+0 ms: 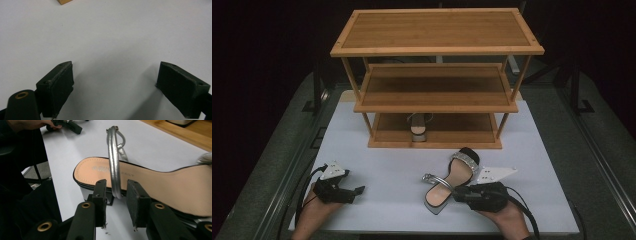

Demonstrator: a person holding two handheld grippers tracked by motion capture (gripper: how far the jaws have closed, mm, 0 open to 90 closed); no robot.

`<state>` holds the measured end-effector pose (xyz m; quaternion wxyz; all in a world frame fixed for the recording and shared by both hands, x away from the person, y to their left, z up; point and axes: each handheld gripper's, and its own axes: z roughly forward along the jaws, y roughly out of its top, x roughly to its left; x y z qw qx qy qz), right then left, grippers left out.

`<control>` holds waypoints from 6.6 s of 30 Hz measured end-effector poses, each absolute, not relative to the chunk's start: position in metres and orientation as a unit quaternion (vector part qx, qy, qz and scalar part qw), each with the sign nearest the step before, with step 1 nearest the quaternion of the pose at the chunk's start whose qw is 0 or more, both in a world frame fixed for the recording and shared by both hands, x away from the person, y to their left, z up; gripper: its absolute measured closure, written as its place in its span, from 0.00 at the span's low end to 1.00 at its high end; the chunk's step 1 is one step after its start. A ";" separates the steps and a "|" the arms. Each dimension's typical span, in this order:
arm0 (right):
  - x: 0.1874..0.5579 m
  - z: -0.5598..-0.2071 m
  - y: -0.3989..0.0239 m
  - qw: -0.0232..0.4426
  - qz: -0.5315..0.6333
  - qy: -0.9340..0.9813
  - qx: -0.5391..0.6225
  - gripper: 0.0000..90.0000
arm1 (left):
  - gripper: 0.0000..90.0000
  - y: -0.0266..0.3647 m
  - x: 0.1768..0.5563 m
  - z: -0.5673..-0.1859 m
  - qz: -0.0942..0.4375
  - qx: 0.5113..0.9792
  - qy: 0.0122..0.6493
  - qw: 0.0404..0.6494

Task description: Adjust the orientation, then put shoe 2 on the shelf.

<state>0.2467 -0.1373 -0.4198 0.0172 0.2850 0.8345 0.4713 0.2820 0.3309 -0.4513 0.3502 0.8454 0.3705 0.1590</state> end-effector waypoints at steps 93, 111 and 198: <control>0.227 -0.446 -0.200 0.005 0.501 0.800 0.331 0.26 | 0.14 0.331 0.282 -0.451 0.159 0.845 0.371 0.351; 0.232 -0.434 -0.209 0.023 0.521 0.783 0.340 0.25 | 0.14 0.331 0.282 -0.452 0.159 0.845 0.371 0.351; 0.439 -0.452 -0.115 0.126 0.454 0.769 0.432 0.20 | 0.14 0.331 0.282 -0.451 0.160 0.845 0.371 0.351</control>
